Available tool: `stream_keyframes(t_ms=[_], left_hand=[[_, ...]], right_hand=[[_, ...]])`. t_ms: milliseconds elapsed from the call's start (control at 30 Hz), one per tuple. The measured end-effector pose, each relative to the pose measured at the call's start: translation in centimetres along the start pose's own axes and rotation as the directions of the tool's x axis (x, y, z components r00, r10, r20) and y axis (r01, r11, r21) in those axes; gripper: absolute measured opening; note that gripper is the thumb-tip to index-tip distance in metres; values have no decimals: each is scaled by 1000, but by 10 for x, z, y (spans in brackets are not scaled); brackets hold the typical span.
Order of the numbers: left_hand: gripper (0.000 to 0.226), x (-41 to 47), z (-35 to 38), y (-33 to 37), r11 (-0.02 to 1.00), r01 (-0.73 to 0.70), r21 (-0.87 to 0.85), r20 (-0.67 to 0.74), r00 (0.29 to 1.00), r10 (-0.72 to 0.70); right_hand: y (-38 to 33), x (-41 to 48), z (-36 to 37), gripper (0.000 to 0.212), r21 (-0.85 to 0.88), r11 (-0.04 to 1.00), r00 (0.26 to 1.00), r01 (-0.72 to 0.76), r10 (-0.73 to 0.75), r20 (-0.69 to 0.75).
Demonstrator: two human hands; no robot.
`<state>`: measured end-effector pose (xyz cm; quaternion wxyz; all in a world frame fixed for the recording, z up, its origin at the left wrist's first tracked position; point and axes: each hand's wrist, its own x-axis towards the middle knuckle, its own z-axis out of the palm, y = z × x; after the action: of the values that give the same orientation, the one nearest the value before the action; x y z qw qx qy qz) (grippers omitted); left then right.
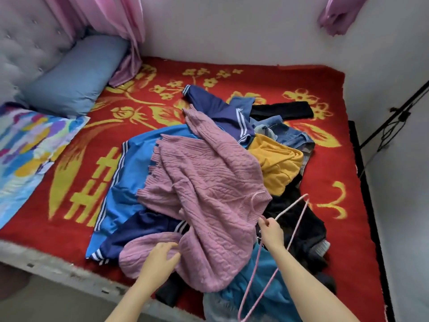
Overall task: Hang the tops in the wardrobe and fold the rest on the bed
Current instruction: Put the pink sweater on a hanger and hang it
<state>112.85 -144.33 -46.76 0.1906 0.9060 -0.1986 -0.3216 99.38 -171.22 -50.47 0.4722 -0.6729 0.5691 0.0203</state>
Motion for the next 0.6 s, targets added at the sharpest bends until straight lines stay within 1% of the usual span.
stream_keyframes(t_ms=[33, 100, 167, 233, 300, 367, 433, 467, 500, 567, 600], left_hand=[[33, 0, -1, -5, 1000, 18, -15, -5, 1000, -18], [32, -2, -4, -12, 998, 50, -31, -12, 999, -50], [30, -1, -7, -19, 995, 80, -52, -27, 996, -82], [28, -2, -11, -23, 990, 117, -75, -32, 992, -120], [27, -3, -16, -27, 986, 140, -91, -32, 989, -143], [21, -2, -21, -30, 985, 143, -98, -26, 989, -146], [13, 0, -26, -29, 982, 137, -127, -18, 990, -140], [12, 1, -28, -28, 981, 131, -146, -15, 991, -135], [13, 3, -30, -26, 979, 132, -158, -7, 991, -135], [20, 9, -31, -25, 980, 109, -169, 17, 994, -107], [23, 13, -32, -24, 982, 91, -164, 30, 996, -87]], right_hand=[[-4, 6, 12, 27, -32, 999, 999, -5, 7, 42], [-11, 13, 34, 38, -81, 996, 996, -45, 51, 75], [-13, 17, 52, 46, -162, 981, 990, -108, 121, 70], [-13, 17, 62, 46, -210, 965, 985, -156, 169, 43], [-13, 17, 66, 40, -198, 965, 984, -170, 178, 23], [-13, 19, 66, 31, -180, 970, 985, -164, 172, 32], [-14, 17, 62, 20, -149, 979, 989, -140, 144, 18], [-14, 14, 59, 10, -128, 984, 992, -125, 127, 6], [-13, 10, 56, 8, -107, 989, 994, -105, 104, -13], [-8, 4, 52, 29, -90, 995, 993, -53, 43, -107], [-6, -2, 49, 34, -71, 997, 987, -19, 8, -158]])
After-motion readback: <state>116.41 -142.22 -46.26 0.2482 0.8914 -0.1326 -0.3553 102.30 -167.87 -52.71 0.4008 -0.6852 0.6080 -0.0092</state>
